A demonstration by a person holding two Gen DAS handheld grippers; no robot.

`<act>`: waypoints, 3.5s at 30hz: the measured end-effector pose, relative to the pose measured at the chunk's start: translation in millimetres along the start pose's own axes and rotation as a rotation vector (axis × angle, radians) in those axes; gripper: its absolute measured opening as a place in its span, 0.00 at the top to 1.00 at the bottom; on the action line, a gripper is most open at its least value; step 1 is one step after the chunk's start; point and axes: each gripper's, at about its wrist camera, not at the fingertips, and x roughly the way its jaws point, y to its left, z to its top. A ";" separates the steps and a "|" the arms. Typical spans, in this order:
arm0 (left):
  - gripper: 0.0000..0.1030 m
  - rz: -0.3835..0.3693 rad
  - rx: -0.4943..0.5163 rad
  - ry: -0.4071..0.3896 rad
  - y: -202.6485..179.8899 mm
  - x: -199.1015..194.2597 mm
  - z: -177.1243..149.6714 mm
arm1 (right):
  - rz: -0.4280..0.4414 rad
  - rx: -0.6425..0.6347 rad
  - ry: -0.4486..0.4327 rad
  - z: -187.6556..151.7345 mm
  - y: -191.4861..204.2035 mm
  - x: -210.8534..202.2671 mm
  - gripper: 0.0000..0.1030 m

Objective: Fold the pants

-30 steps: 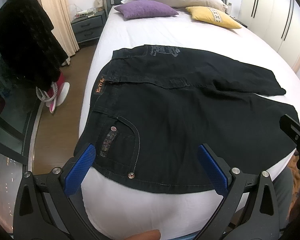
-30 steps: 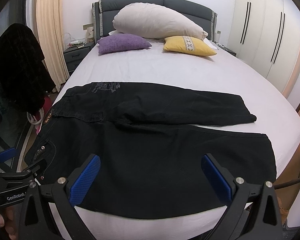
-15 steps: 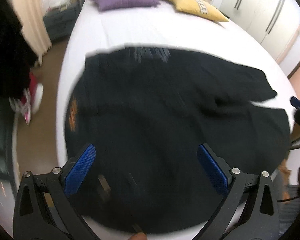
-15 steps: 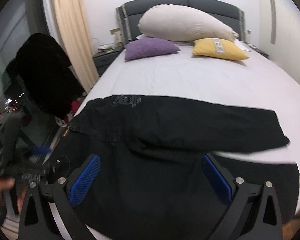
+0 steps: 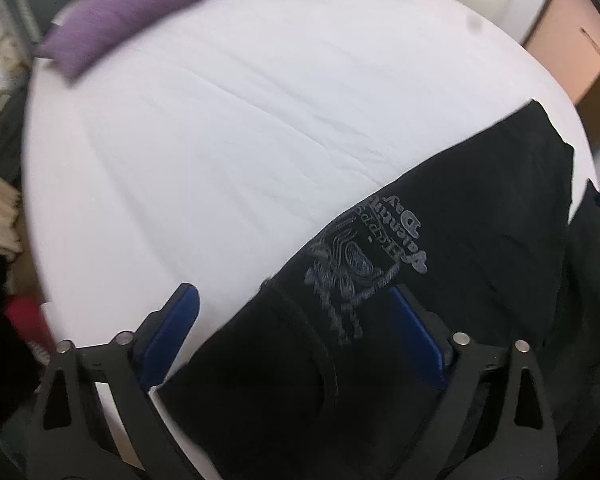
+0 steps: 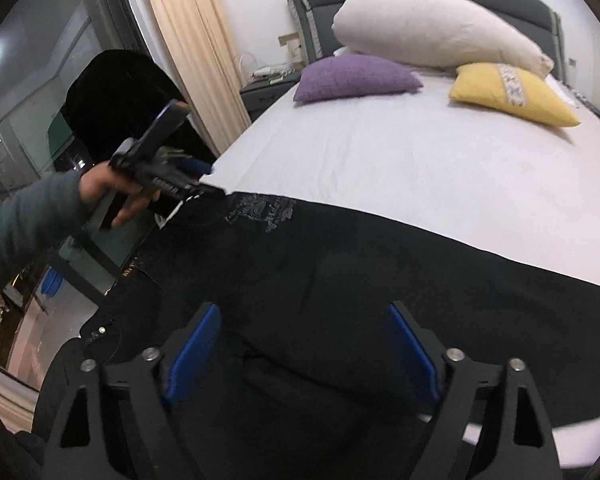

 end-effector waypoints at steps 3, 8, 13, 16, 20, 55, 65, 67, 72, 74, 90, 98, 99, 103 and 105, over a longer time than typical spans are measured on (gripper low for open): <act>0.11 -0.034 0.007 0.072 13.6 27.6 12.7 | 0.023 -0.011 0.018 4.8 -8.2 14.8 0.21; 0.33 -0.073 0.015 0.143 25.7 52.5 19.0 | 0.055 -0.046 0.037 15.4 -12.7 30.1 0.26; 0.85 -0.081 0.030 0.119 21.7 46.6 28.9 | 0.062 -0.064 0.047 33.3 -20.4 42.6 0.28; 0.91 -0.067 0.032 0.057 12.3 25.4 16.1 | 0.064 -0.109 0.062 50.0 -19.8 51.9 0.29; 0.92 -0.028 0.054 -0.056 -1.9 -3.6 0.7 | 0.050 -0.175 0.105 74.1 -20.0 70.5 0.39; 0.93 0.089 0.127 -0.260 -68.4 -72.3 -90.2 | 0.102 0.012 0.277 109.3 -34.5 138.3 0.94; 0.93 0.063 0.113 -0.255 -104.5 -85.4 -140.2 | 0.286 0.325 0.191 62.1 -27.9 119.8 0.94; 0.93 0.056 0.113 -0.247 -113.0 -87.7 -153.1 | 0.273 0.299 0.205 56.7 -21.3 116.4 0.94; 0.93 0.071 0.172 -0.228 -141.5 -95.7 -190.0 | 0.183 0.085 0.285 42.9 17.4 95.3 0.94; 0.93 0.090 0.197 -0.205 -150.6 -93.3 -204.4 | 0.107 -0.055 0.328 30.3 38.3 87.8 0.94; 0.93 0.067 0.301 -0.118 -210.5 -93.3 -285.1 | -0.050 -0.349 0.349 -66.9 123.2 38.3 0.94; 0.93 0.087 0.351 -0.099 -218.2 -82.5 -301.1 | -0.119 -0.440 0.351 -87.8 153.4 40.4 0.94; 0.93 0.086 0.352 -0.102 -219.7 -83.9 -306.1 | -0.121 -0.444 0.349 -88.3 154.9 41.4 0.94; 0.93 0.095 0.370 -0.108 -225.4 -84.7 -317.2 | -0.144 -0.479 0.344 -89.8 163.1 43.6 0.94; 0.93 0.097 0.378 -0.113 -227.0 -81.7 -318.2 | -0.159 -0.494 0.346 -91.8 164.5 47.1 0.94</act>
